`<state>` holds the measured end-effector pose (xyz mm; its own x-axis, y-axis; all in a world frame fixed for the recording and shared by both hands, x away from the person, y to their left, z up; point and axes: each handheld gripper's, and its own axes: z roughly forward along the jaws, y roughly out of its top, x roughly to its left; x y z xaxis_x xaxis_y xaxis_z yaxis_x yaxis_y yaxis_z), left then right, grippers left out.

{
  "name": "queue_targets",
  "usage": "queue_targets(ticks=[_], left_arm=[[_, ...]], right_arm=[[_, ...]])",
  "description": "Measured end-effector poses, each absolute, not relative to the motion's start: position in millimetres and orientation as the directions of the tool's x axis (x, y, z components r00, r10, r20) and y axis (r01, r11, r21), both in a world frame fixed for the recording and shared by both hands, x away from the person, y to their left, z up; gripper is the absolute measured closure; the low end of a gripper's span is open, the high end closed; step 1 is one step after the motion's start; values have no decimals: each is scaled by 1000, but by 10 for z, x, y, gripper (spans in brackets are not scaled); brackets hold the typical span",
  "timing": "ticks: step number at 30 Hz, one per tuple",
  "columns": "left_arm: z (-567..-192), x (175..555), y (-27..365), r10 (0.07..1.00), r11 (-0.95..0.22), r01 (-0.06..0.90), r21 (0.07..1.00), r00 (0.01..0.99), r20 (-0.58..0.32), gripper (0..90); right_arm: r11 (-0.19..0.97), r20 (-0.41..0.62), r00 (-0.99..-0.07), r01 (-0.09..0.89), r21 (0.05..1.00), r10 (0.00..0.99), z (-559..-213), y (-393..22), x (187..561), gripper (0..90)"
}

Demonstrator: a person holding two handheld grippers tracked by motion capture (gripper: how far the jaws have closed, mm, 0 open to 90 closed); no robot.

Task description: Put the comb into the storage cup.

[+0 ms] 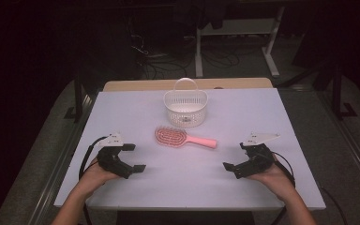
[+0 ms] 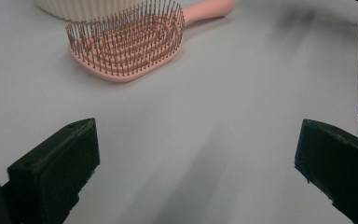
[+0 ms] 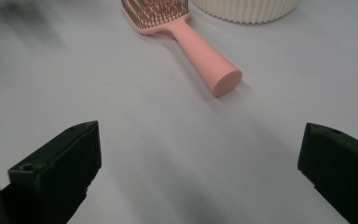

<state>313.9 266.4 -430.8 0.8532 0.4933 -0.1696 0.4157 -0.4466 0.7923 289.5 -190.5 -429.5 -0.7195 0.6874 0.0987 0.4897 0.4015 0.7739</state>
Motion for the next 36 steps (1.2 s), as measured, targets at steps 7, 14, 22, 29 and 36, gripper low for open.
queue_targets(ticks=[7,14,22,29,36], left_arm=[[-4312,3133,2668,490,-450,417,790,855,-172,0],[-4305,3123,2668,489,-447,415,793,855,-172,0],[-4322,3109,2678,494,-444,421,791,852,-176,0],[-4341,3101,2705,494,-445,424,789,851,-179,0],[-4349,3098,2721,496,-438,427,791,849,-184,0]], right_arm=[[401,100,-721,489,774,686,-4285,-1908,2893,0],[401,104,-723,490,774,683,-4277,-1893,2901,0],[409,106,-734,486,772,671,-4264,-1875,2931,0],[418,105,-738,486,768,666,-4254,-1835,2960,0],[424,97,-741,481,767,664,-4228,-1794,3009,0]])
